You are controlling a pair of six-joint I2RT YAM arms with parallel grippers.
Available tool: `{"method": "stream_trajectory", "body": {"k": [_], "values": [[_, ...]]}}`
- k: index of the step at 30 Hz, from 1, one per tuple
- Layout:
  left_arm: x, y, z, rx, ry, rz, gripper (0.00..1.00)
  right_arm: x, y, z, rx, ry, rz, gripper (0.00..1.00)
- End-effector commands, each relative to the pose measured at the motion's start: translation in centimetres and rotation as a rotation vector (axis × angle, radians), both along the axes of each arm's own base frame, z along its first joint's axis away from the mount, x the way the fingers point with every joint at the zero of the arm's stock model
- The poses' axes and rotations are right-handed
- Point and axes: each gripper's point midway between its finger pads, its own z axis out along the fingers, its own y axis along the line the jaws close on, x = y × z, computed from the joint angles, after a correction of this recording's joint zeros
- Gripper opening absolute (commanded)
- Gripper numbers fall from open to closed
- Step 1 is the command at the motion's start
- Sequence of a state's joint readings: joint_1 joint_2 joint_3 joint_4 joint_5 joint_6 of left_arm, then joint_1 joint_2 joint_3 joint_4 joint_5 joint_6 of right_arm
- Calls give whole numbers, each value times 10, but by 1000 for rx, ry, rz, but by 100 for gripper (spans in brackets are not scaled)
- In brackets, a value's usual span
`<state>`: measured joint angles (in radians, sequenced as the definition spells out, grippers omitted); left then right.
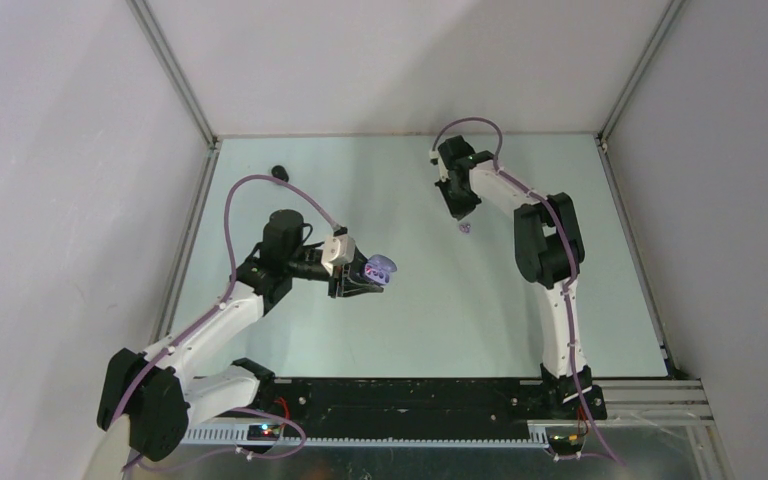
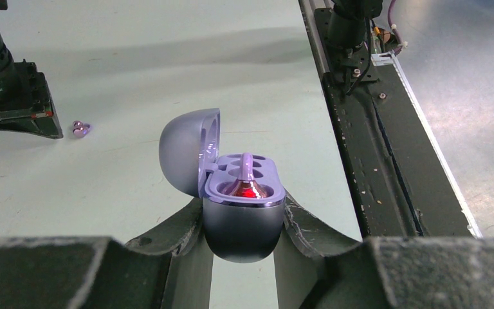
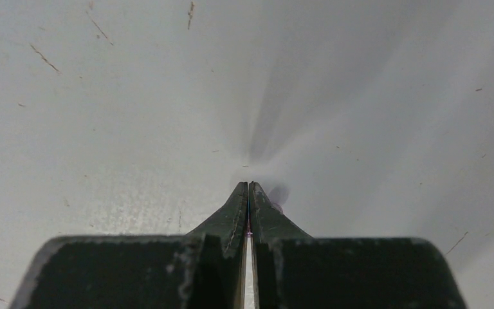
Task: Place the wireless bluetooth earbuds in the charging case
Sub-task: Adjust the earbud at the center of the board.
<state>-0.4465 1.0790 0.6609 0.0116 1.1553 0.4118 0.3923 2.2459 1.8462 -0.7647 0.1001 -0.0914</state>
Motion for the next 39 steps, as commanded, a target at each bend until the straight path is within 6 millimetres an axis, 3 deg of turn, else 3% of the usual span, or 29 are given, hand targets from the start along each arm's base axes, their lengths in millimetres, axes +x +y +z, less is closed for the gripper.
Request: {"method": "stream_trajectory", "body": {"k": [1, 15, 30, 36, 39], "values": [[-1, -3, 9, -19, -46, -23, 0, -3, -6, -4, -8, 32, 8, 6], [-2, -2, 8, -18, -44, -23, 0, -18, 5, -6, 30, 83, 88, 5], [-2, -3, 8, -19, -45, -24, 0, -29, -1, -5, -10, 106, 88, 5], [-2, -3, 7, -19, -45, -24, 0, -32, 0, 2, -14, 99, 98, 5], [-2, -3, 8, -19, -46, -25, 0, -35, 11, 17, 53, 98, 119, 7]]}}
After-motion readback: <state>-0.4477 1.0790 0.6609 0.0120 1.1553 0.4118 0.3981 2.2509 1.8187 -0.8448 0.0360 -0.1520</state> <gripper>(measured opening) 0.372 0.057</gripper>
